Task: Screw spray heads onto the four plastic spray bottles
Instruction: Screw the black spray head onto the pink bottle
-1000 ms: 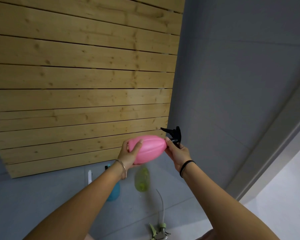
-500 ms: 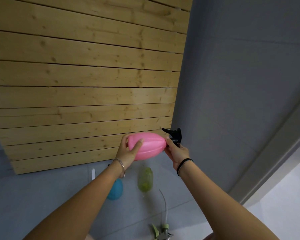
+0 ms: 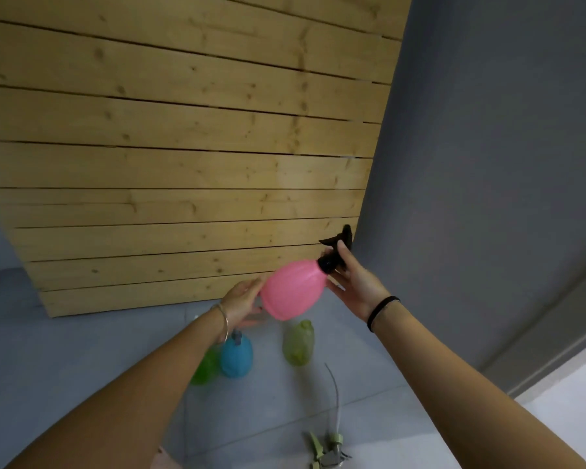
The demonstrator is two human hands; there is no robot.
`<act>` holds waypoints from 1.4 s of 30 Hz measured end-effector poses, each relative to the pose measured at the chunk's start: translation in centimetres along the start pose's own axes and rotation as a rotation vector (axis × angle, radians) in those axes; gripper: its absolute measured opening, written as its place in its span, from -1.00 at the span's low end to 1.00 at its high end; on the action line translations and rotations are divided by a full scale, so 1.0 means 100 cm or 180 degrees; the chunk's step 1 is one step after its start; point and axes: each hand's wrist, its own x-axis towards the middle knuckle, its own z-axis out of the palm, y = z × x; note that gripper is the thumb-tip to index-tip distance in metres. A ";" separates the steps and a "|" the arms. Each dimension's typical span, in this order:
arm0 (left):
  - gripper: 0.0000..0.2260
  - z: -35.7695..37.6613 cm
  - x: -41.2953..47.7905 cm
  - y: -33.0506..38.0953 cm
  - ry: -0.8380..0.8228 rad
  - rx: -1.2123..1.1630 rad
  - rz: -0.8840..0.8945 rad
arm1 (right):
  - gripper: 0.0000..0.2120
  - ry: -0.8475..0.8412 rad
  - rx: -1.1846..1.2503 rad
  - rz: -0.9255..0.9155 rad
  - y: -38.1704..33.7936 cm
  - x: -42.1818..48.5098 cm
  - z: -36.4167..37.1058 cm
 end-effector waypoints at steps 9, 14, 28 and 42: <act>-0.66 -0.056 0.041 -0.037 0.0642 0.1291 -0.0105 | -0.64 -0.0093 -0.1229 0.0491 0.067 0.064 0.009; -0.58 -0.056 0.075 -0.048 0.0594 0.1457 -0.0403 | -0.63 -0.0109 -0.1449 0.0655 0.115 0.102 0.006; -0.39 -0.037 0.131 -0.108 0.0333 0.1385 -0.0992 | -0.74 0.0002 -0.1644 0.0896 0.202 0.156 -0.007; -0.37 -0.040 0.129 -0.117 0.0145 0.1259 -0.0960 | -0.92 -0.0053 -0.1733 0.0947 0.222 0.160 -0.012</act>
